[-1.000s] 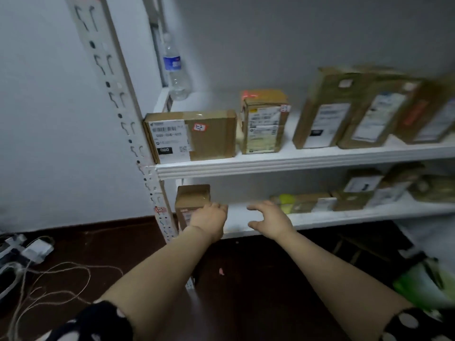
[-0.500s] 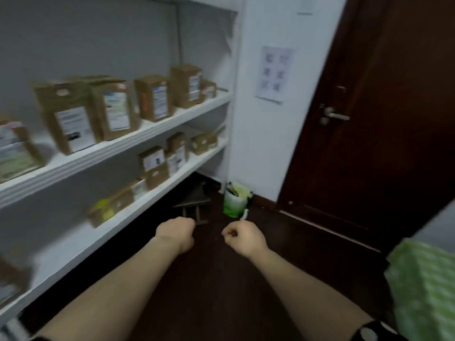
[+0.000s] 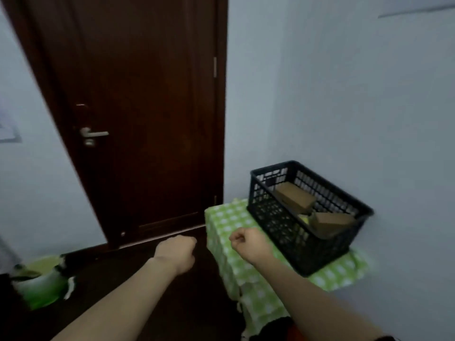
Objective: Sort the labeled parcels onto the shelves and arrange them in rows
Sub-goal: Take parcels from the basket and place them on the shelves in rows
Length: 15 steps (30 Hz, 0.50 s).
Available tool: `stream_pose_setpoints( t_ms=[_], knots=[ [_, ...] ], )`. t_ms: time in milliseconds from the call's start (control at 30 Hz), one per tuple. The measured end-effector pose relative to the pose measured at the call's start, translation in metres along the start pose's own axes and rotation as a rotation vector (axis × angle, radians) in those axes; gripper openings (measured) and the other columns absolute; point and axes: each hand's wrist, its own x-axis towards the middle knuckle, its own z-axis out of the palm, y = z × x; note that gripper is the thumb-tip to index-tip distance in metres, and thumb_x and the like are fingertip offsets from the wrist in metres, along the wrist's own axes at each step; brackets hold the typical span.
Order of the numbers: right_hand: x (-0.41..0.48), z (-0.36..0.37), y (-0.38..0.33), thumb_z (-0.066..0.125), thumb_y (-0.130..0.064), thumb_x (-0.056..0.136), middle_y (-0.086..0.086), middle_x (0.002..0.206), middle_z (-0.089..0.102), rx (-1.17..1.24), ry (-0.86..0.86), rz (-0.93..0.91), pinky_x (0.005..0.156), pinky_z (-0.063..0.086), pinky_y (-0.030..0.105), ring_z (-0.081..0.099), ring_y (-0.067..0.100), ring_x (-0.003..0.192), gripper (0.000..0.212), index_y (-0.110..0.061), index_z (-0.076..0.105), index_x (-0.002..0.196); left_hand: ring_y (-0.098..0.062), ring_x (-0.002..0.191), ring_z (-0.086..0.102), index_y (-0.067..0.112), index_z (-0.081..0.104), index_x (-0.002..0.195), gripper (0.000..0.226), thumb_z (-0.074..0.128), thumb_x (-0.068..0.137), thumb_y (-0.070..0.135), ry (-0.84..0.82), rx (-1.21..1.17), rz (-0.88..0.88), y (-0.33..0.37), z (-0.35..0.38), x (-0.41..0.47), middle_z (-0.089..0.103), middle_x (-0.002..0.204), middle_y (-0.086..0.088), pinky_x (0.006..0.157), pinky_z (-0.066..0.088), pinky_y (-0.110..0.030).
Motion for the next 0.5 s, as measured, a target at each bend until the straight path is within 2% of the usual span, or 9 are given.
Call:
stream_pose_setpoints(
  t_ms=[200, 300, 400, 500],
  knots=[
    [0.022, -0.084, 0.1, 0.054, -0.021, 0.092, -0.002, 0.108, 0.067, 0.082, 0.158, 0.183, 0.078, 0.047, 0.022, 0.061, 0.014, 0.097, 0.024, -0.019, 0.067, 0.112, -0.023, 0.123, 0.051, 0.021, 0.049, 0.133, 0.041, 0.046, 0.093, 0.026, -0.01, 0.102, 0.205, 0.118, -0.018, 0.098, 0.053, 0.134, -0.002, 0.093, 0.046, -0.035],
    [0.036, -0.105, 0.139, 0.053, -0.018, 0.093, -0.003, 0.112, 0.066, 0.077, 0.205, 0.263, 0.082, 0.048, 0.023, 0.06, 0.012, 0.1, 0.023, -0.019, 0.067, 0.112, -0.021, 0.126, 0.049, 0.019, 0.047, 0.136, 0.042, 0.044, 0.094, 0.024, -0.032, 0.112, 0.302, 0.158, -0.018, 0.143, 0.051, 0.137, -0.002, 0.094, 0.045, -0.033],
    [0.061, -0.125, 0.165, 0.052, -0.015, 0.093, -0.002, 0.112, 0.066, 0.065, 0.265, 0.321, 0.083, 0.049, 0.025, 0.061, 0.013, 0.099, 0.025, -0.02, 0.068, 0.112, -0.022, 0.121, 0.052, 0.018, 0.048, 0.133, 0.041, 0.046, 0.093, 0.025, -0.046, 0.075, 0.374, 0.189, -0.018, 0.193, 0.054, 0.132, -0.003, 0.092, 0.047, -0.034],
    [0.096, -0.144, 0.187, 0.053, -0.013, 0.091, 0.0, 0.11, 0.068, 0.063, 0.317, 0.382, 0.086, 0.051, 0.029, 0.063, 0.015, 0.098, 0.025, -0.017, 0.068, 0.11, -0.023, 0.109, 0.056, 0.018, 0.055, 0.122, 0.032, 0.049, 0.092, 0.027, -0.056, 0.004, 0.458, 0.222, -0.024, 0.25, 0.058, 0.121, -0.004, 0.083, 0.049, -0.034]
  ],
)
